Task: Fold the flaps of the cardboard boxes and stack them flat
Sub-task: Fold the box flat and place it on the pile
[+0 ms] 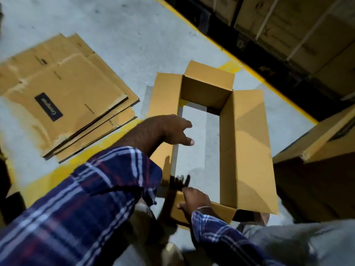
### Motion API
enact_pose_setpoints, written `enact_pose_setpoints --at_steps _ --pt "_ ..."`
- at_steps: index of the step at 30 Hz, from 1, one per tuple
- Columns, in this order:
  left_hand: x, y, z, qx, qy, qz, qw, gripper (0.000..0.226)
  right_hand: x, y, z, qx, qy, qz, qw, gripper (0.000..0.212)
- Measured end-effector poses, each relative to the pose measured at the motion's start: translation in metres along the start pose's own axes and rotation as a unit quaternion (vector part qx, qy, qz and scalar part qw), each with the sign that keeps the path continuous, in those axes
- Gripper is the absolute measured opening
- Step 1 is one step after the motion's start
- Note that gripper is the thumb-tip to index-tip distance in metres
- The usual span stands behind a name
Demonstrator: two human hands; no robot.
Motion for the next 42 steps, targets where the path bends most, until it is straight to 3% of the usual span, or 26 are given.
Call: enact_pose_setpoints --at_steps 3,7,10,14,17,19,23,26,28,30,33,35,38,42 --pt "-0.002 0.007 0.003 -0.005 0.023 0.017 1.000 0.076 0.012 0.008 0.007 -0.015 0.009 0.056 0.998 0.027" --pt "0.006 0.019 -0.002 -0.007 0.044 0.041 0.998 0.071 0.045 0.021 0.030 -0.053 -0.054 0.142 0.987 0.011" --pt "0.025 0.029 -0.025 0.019 0.077 0.138 0.987 0.052 0.092 0.035 0.043 -0.068 -0.135 0.208 0.966 0.007" --pt "0.043 0.047 -0.052 0.035 0.218 0.326 0.919 0.024 0.178 0.054 0.050 -0.046 -0.193 0.277 0.940 0.008" --pt "0.039 0.062 -0.051 0.041 0.322 0.363 0.873 0.030 0.234 0.076 0.046 0.019 -0.212 0.305 0.928 0.024" --pt "0.028 0.074 -0.036 0.036 0.395 0.309 0.865 0.042 0.262 0.096 0.047 0.070 -0.227 0.325 0.915 0.025" --pt "-0.008 0.104 0.018 0.002 0.490 0.065 0.869 0.074 0.285 0.128 0.069 0.113 -0.252 0.343 0.898 0.016" --pt "-0.046 0.119 0.058 0.009 0.518 -0.044 0.854 0.091 0.284 0.149 0.085 0.129 -0.285 0.389 0.867 0.020" --pt "-0.072 0.115 0.078 0.026 0.608 -0.086 0.789 0.108 0.283 0.159 0.082 0.143 -0.294 0.407 0.853 0.023" --pt "-0.089 0.105 0.089 0.036 0.748 -0.094 0.655 0.134 0.283 0.166 0.070 0.180 -0.291 0.418 0.841 0.022" --pt "-0.095 0.093 0.092 0.019 0.889 -0.043 0.456 0.165 0.284 0.173 0.060 0.249 -0.280 0.427 0.823 0.021" --pt "-0.096 0.095 0.088 -0.007 0.932 -0.024 0.361 0.167 0.290 0.184 0.065 0.288 -0.314 0.415 0.804 0.024" --pt "-0.092 0.099 0.073 -0.009 0.945 0.014 0.328 0.153 0.301 0.200 0.074 0.334 -0.331 0.369 0.802 0.024" --pt "-0.077 0.096 0.056 0.026 0.946 0.106 0.304 0.102 0.291 0.197 0.063 0.349 -0.306 0.306 0.831 0.025"
Point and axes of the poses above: each hand's wrist, its own y-axis away from the middle knuckle, its own x-axis out of the back of the hand, z = x × y, the point moved 4 cm from there along -y, towards the middle knuckle, and after that the axes turned 6 degrees about y, right-handed, at the moved point
